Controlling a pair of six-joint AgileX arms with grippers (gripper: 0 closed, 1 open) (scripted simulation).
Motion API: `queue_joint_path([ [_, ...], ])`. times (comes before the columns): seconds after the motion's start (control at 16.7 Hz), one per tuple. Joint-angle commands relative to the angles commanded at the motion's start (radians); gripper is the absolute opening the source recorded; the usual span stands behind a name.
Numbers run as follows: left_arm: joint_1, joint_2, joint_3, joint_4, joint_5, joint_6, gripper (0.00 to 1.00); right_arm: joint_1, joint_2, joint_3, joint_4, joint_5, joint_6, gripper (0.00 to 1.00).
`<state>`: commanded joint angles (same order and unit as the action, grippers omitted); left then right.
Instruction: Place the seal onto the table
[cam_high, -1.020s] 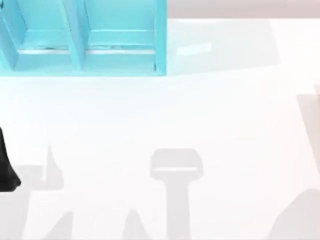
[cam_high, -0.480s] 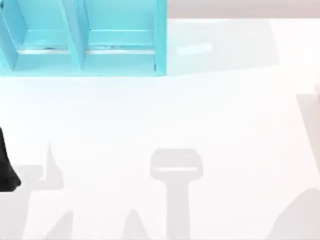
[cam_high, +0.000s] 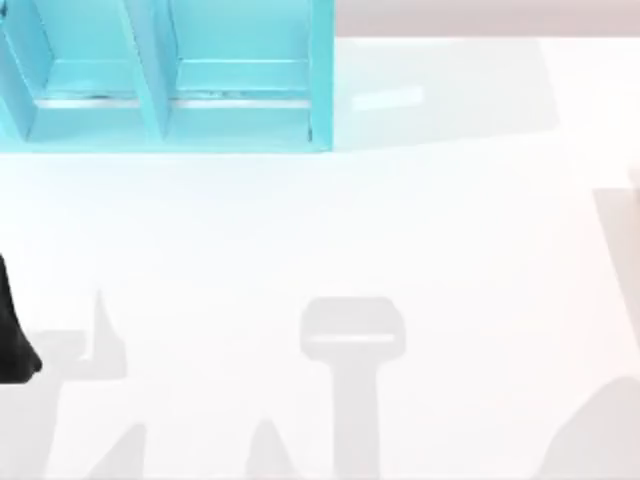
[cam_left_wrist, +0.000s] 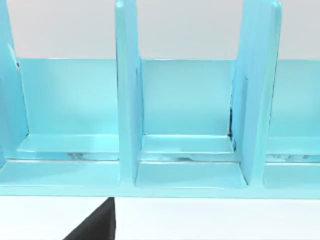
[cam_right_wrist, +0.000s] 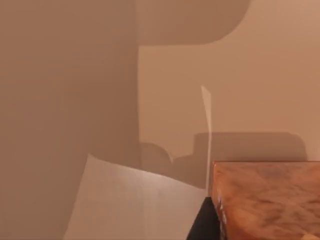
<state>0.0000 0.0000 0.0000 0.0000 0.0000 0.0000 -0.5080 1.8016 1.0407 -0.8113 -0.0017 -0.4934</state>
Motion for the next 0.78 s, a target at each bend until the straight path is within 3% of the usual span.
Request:
queue_joint_path([
  [0.48, 0.000, 0.000, 0.000, 0.000, 0.000, 0.000, 1.00, 0.023, -0.035, 0.037, -0.017, -0.010, 0.004, 0.00],
  [0.78, 0.000, 0.000, 0.000, 0.000, 0.000, 0.000, 1.00, 0.210, -0.170, 0.225, -0.160, -0.052, 0.091, 0.00],
])
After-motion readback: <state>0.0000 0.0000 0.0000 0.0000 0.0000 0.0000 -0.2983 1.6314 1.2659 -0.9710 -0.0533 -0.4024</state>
